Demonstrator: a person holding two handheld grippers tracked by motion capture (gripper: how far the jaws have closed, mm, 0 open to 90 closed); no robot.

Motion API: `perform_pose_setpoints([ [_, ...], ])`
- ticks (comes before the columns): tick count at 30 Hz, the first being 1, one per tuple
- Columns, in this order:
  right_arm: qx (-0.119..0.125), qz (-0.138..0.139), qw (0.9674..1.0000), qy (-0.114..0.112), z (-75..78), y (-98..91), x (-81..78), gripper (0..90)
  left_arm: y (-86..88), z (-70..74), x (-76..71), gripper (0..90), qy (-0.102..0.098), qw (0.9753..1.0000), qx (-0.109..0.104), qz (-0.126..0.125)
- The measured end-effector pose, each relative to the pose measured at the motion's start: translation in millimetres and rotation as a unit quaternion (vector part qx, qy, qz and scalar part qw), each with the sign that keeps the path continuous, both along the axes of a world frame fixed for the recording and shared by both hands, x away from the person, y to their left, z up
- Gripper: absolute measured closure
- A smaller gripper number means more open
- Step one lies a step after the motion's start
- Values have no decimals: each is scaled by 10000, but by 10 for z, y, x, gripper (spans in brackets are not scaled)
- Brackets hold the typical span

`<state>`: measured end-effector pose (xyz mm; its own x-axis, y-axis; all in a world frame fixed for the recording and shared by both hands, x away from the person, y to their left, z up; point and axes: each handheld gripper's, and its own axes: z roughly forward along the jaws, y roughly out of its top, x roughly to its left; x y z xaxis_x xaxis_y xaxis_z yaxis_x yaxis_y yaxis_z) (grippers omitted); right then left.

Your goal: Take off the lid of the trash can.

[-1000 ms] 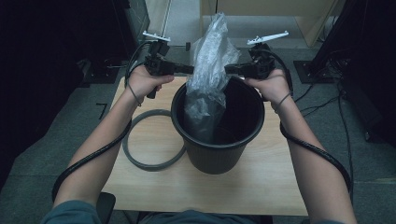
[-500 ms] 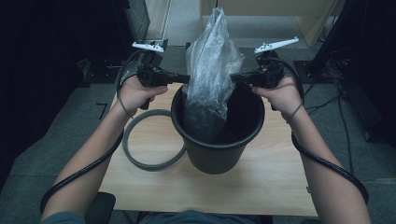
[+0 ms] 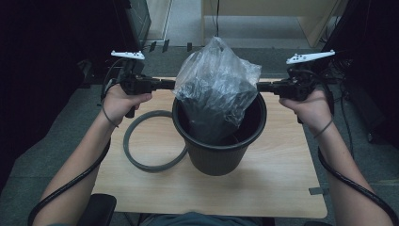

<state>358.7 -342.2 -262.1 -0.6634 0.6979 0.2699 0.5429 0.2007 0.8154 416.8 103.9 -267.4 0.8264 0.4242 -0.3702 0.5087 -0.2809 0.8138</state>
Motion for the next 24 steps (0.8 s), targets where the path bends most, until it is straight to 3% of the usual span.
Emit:
perform_pose_setpoints([
  [4, -15, -80, 9999, 103, -67, -132, -55, 900, 77, -42, -10, 900, 77, 9999, 122, 48],
  [7, 16, -145, 9998, 161, -121, -226, -91, 900, 132, -71, -9, 899, 158, 9999, 28, 60],
  [10, 162, -136, 9997, 130, -131, -264, -114, 883, 140, -40, -2, 788, 83, 9999, -60, 43],
  [16, 152, -110, 9998, 29, -110, -176, -54, 770, 85, 96, 54, 648, -97, 9999, 18, 60],
  [24, 312, -74, 9995, -79, -70, -13, 174, 616, -139, 152, 198, 567, -160, 9996, 239, 59],
])
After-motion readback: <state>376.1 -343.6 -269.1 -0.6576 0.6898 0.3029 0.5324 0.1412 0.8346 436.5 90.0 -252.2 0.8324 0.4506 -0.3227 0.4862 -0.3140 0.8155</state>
